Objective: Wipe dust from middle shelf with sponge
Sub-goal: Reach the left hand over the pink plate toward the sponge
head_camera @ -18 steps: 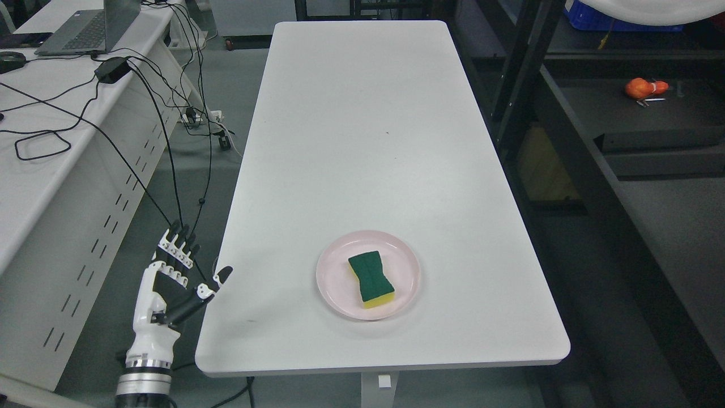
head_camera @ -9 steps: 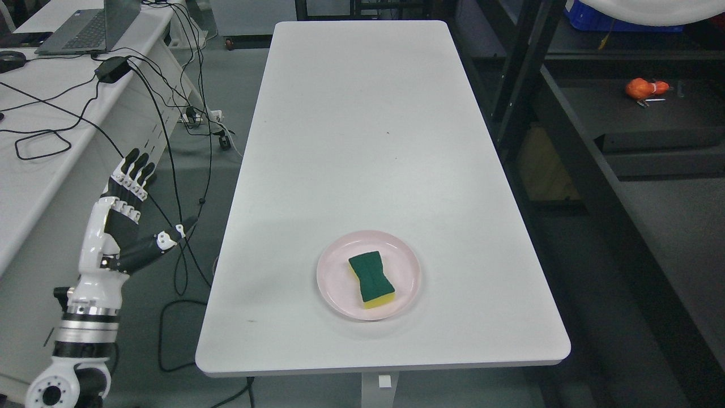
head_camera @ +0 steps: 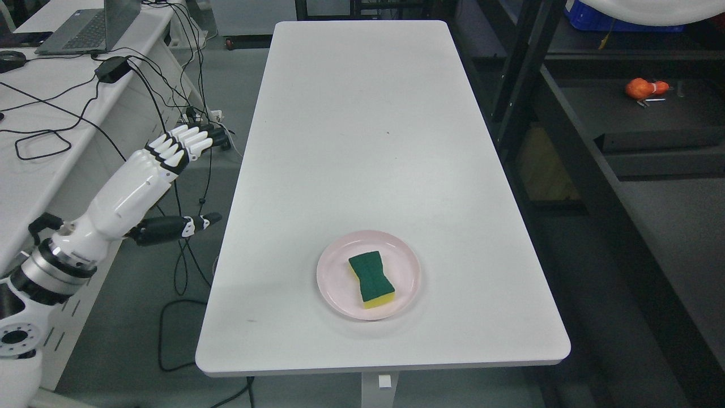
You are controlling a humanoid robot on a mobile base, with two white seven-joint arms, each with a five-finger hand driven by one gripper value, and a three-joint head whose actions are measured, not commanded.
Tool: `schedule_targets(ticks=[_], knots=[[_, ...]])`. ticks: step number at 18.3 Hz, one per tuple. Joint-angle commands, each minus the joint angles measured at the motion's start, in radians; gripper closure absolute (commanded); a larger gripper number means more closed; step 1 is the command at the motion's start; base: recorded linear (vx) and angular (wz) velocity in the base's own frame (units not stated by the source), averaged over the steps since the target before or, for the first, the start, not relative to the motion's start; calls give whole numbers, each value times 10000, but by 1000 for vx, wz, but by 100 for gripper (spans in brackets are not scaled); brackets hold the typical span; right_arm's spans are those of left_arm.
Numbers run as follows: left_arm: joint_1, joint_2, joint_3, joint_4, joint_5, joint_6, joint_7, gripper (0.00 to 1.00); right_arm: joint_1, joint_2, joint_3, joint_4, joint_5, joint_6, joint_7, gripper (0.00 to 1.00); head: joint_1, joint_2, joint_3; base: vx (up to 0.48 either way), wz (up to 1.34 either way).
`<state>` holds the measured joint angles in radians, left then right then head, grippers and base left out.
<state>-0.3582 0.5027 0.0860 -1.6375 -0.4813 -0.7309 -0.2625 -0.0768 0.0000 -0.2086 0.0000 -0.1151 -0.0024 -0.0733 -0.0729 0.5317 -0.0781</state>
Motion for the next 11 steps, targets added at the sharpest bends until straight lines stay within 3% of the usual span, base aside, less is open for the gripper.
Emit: schedule_targets(ticks=[1,5,11], knots=[[-2104,789,-3229,1448,-3821,-207,-60,2,1,-175,0,-174,0,729,13,0,0,0,0,0,0],[-3364,-84,-5228,1449,-3885,-207,-75,3,1,-175,0,-174,0,729,13,0,0,0,0,0,0],[-3552,-1679,-7531,1785,-4759,-207,245,5,1,-175,0,-174,0,729,13,0,0,0,0,0,0]])
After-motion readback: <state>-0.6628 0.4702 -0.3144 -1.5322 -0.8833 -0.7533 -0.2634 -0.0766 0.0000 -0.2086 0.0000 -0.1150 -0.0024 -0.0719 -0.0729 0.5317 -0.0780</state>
